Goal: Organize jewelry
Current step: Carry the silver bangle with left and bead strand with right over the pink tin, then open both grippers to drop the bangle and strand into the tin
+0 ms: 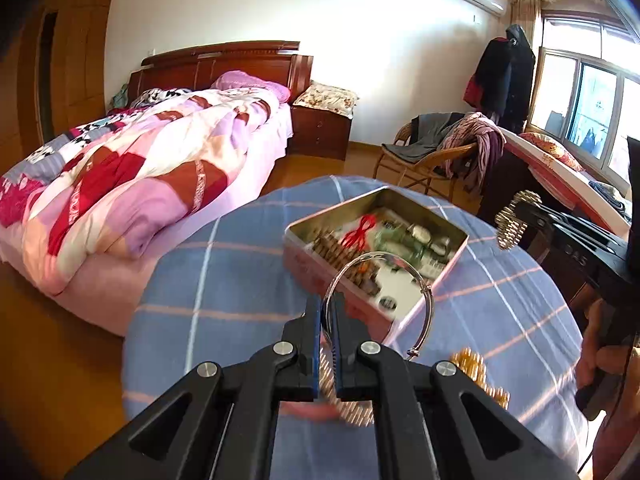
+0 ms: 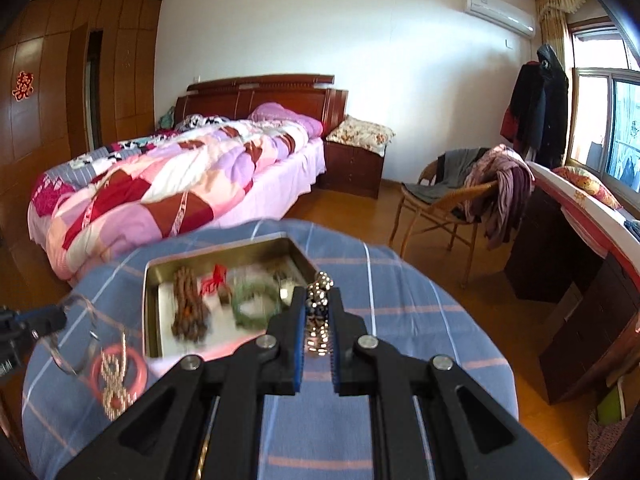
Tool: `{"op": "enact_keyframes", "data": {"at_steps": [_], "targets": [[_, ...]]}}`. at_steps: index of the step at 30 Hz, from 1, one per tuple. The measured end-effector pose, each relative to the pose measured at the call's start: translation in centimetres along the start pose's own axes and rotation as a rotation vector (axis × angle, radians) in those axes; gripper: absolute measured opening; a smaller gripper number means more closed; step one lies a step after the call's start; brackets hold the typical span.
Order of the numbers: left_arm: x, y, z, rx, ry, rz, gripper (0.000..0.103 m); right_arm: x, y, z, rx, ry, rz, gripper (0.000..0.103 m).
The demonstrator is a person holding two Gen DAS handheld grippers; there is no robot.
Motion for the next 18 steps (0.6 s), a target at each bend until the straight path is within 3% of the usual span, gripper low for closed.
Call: {"op": "enact_keyframes", "data": {"at_steps": [9,18], "targets": [[3.4,5.4,-2.7,0.019,0.041,0.015,0.003,2.9,5.0,1.1,0.090,0.020,0.007,0.013],[3.1,9.7,-3.6,0.047,0.059,0.084,0.003,1.6,10.5,1.6,0.192,0.017,0.147,0.013]]}}
Point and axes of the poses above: each gripper's, at about its wrist camera, not at the fingertips, and y roughly the way its jaws point, z to its left, x to its top, the point moved 1 cm from there along y, roughly the way its jaws point, and after that the axes turned 11 degrees about z, right-handed, at the moved point
